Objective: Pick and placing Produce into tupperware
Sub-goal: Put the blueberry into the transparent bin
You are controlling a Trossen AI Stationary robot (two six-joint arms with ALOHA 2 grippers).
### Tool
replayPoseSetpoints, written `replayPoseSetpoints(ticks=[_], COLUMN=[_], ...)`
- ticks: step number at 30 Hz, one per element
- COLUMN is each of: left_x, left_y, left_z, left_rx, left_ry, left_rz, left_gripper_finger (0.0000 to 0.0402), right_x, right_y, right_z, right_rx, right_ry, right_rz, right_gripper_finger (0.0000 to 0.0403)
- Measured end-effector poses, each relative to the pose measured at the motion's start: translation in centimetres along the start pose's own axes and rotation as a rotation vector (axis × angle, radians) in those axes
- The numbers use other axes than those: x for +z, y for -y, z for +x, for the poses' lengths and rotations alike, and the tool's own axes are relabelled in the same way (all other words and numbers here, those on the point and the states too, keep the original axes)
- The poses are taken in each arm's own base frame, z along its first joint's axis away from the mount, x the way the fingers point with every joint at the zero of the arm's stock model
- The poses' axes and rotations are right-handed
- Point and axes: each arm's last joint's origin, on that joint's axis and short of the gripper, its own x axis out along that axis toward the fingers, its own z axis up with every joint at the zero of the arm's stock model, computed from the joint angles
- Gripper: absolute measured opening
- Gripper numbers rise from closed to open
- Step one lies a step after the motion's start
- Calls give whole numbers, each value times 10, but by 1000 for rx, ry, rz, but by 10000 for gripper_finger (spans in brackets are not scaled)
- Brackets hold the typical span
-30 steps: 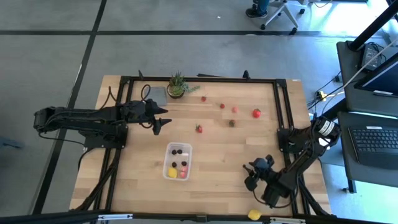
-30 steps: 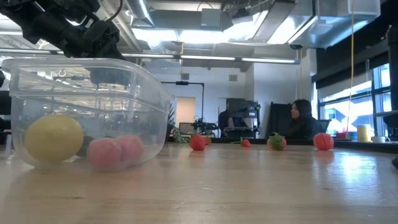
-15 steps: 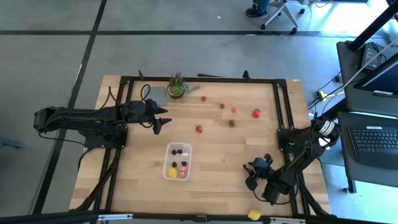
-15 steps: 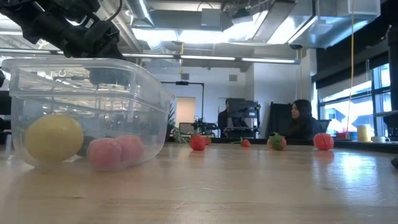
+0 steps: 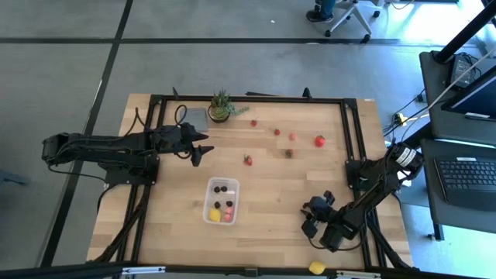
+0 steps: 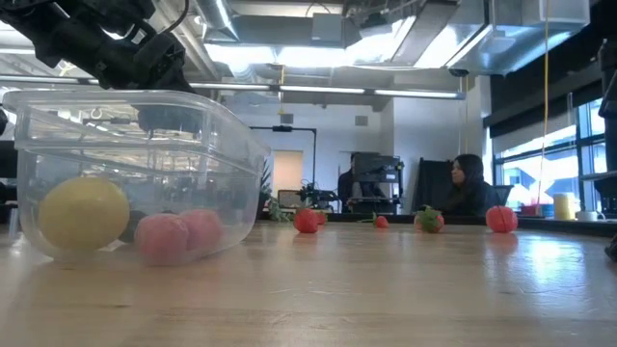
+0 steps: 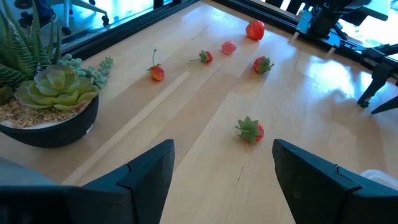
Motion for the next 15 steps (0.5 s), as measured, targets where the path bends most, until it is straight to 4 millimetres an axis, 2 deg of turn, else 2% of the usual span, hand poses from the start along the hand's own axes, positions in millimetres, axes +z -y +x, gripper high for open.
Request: replayPoseSetpoints(ticks=[6,15], left_x=[0,0], left_y=[0,0], left_z=[0,0], left_rx=[0,0], left_ry=[0,0], left_rz=[0,0], left_gripper_finger=[261,261], right_x=[-1,-1], right_y=[1,3], right_z=[1,1], right_rx=[-14,-24], right_ry=[-26,-28], right_rz=[-8,9], right_gripper_finger=[136,44])
